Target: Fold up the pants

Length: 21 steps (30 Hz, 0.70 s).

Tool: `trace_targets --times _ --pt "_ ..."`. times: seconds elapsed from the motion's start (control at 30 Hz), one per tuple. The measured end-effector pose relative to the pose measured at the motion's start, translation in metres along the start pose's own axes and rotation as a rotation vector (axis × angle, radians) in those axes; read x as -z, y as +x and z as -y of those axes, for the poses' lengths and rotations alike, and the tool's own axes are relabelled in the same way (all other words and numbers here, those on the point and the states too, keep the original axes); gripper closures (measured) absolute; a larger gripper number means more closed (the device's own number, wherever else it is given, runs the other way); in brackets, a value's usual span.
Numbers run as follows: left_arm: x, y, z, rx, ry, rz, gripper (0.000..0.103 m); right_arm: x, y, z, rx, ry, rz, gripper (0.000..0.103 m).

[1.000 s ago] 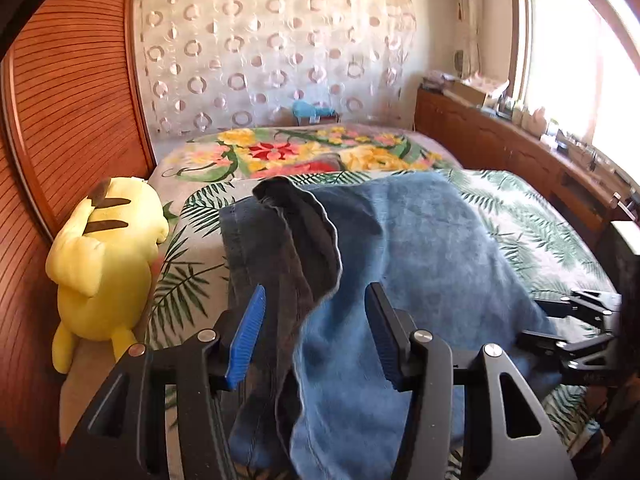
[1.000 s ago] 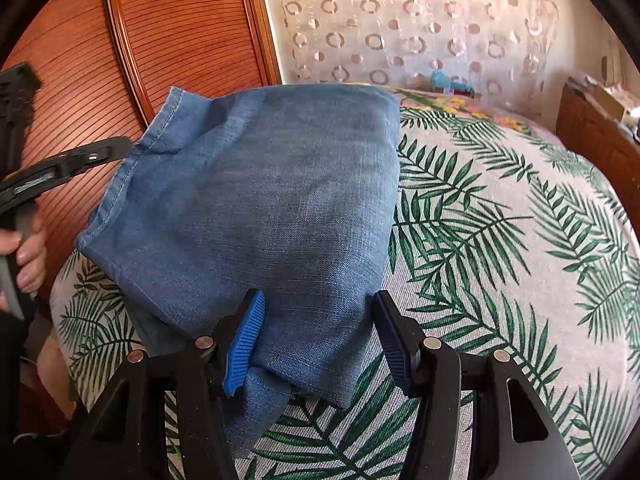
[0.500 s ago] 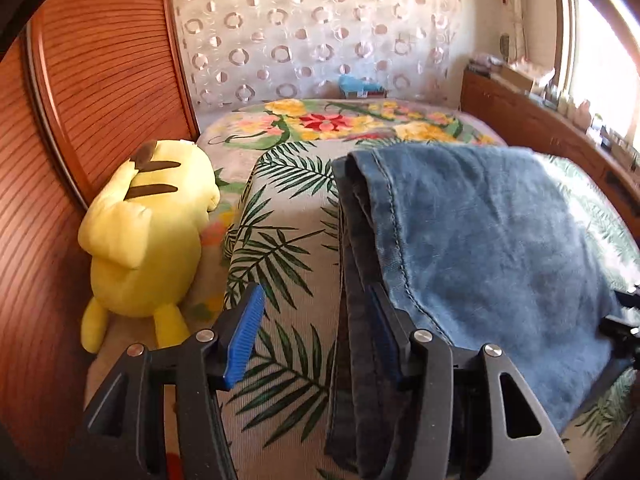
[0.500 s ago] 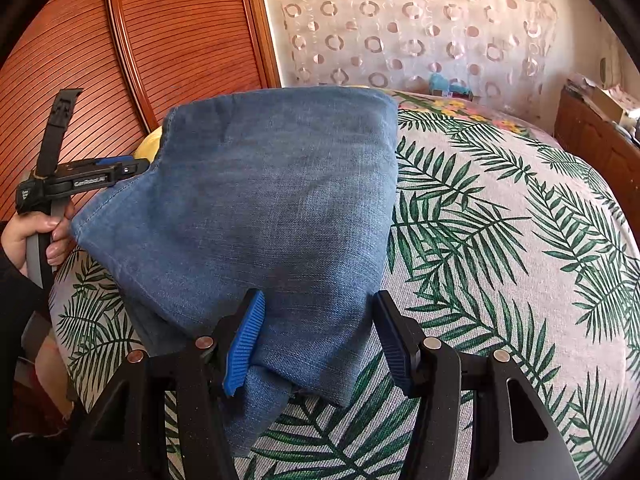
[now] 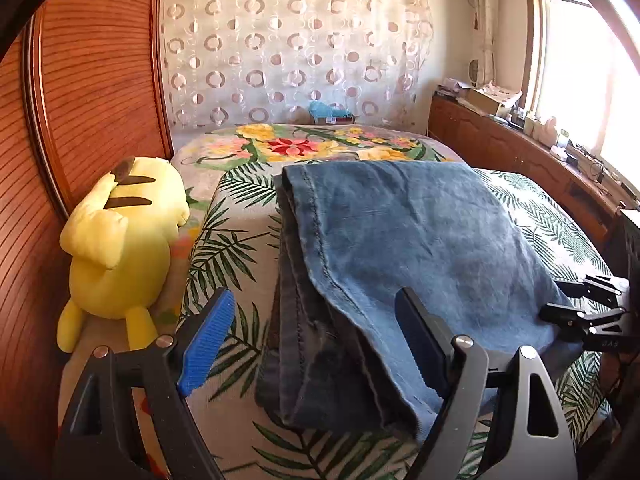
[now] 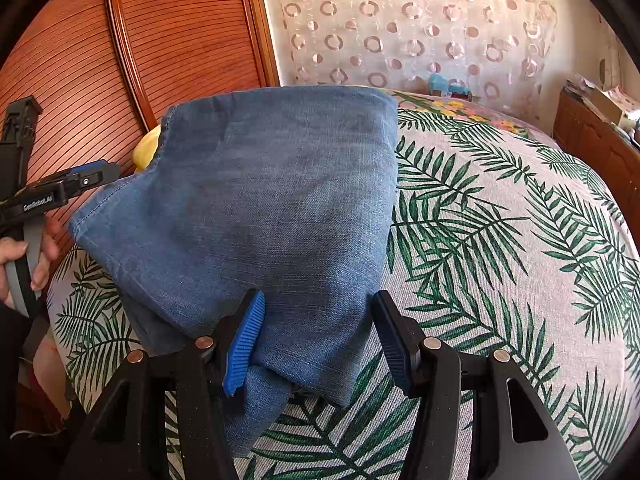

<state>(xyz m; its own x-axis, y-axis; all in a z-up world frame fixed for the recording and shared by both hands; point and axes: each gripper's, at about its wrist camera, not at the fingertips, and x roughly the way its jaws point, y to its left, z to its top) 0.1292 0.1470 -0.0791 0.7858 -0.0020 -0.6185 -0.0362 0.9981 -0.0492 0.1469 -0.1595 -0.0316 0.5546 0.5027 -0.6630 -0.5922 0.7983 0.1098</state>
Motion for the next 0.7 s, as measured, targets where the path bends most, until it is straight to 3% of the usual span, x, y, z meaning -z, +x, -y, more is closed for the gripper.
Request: trace_targets --times 0.43,0.7 --pt "0.027 -0.014 0.037 0.035 0.034 -0.025 0.02 -0.001 -0.003 0.002 -0.005 0.005 0.007 0.045" --pt "0.04 -0.009 0.033 -0.001 0.039 -0.043 0.02 0.005 -0.05 0.025 0.049 0.019 0.074 0.045"
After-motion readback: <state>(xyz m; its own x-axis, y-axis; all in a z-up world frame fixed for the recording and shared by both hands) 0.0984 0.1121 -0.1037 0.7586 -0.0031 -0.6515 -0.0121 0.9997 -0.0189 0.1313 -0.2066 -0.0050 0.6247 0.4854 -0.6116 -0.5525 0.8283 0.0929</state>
